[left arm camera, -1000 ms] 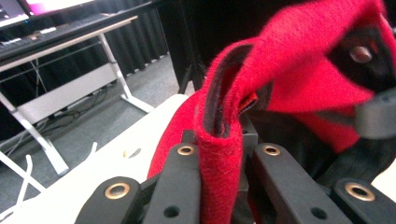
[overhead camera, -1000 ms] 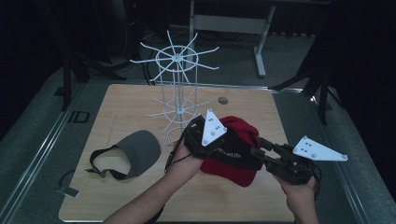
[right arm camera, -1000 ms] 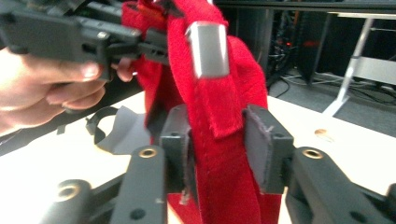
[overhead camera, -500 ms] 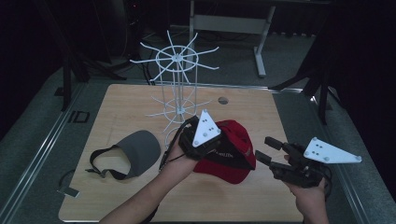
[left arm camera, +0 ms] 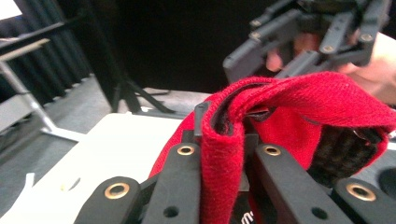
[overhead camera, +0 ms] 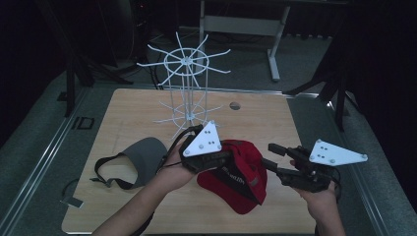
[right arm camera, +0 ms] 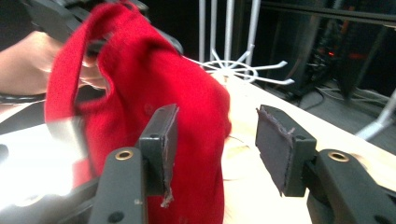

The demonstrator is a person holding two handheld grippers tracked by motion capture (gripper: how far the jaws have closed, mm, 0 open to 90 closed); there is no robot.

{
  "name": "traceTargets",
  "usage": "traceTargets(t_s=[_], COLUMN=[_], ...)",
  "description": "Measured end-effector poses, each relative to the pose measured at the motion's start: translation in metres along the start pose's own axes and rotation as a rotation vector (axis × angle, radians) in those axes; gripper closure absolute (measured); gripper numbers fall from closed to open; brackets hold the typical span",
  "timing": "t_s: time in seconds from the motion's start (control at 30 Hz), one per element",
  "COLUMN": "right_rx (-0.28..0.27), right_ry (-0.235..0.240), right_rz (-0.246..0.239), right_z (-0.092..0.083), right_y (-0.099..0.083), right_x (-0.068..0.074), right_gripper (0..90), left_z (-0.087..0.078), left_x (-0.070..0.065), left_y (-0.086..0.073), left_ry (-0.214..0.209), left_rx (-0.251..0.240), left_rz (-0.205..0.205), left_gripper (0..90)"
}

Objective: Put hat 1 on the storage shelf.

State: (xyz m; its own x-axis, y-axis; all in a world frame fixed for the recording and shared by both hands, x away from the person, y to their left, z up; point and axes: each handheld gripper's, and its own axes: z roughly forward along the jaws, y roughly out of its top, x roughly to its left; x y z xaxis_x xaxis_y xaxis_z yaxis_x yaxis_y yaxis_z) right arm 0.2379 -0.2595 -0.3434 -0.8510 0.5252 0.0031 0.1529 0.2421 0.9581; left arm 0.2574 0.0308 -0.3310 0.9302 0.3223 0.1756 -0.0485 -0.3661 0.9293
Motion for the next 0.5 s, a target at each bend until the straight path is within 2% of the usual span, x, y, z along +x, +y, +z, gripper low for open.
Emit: traceTargets(t_s=[0.03, 0.1, 0.23, 0.33, 0.5], right_rx=[0.001, 0.013, 0.043, 0.059, 0.067], right_ry=[0.013, 0.028, 0.082, 0.099, 0.141], right_rz=[-0.009, -0.027, -0.058, -0.087, -0.116], right_z=[0.001, 0.005, 0.012, 0.015, 0.016], right_y=[0.002, 0.005, 0.009, 0.009, 0.010], right_x=[0.001, 0.004, 0.008, 0.012, 0.011], right_gripper=[48.4, 48.4, 48.5, 50.1, 59.4], left_z=[0.000, 0.001, 0.000, 0.000, 0.001], left_x=[-0.001, -0.001, -0.001, -0.002, -0.005], left_y=[-0.001, -0.002, -0.003, -0.002, -0.002], left_ry=[-0.029, -0.056, -0.088, -0.103, -0.112], left_rx=[-0.006, -0.005, -0.018, -0.011, -0.005], left_rz=[0.001, 0.004, 0.004, 0.009, 0.024], left_gripper=[85.9, 85.8, 85.8, 85.8, 85.7])
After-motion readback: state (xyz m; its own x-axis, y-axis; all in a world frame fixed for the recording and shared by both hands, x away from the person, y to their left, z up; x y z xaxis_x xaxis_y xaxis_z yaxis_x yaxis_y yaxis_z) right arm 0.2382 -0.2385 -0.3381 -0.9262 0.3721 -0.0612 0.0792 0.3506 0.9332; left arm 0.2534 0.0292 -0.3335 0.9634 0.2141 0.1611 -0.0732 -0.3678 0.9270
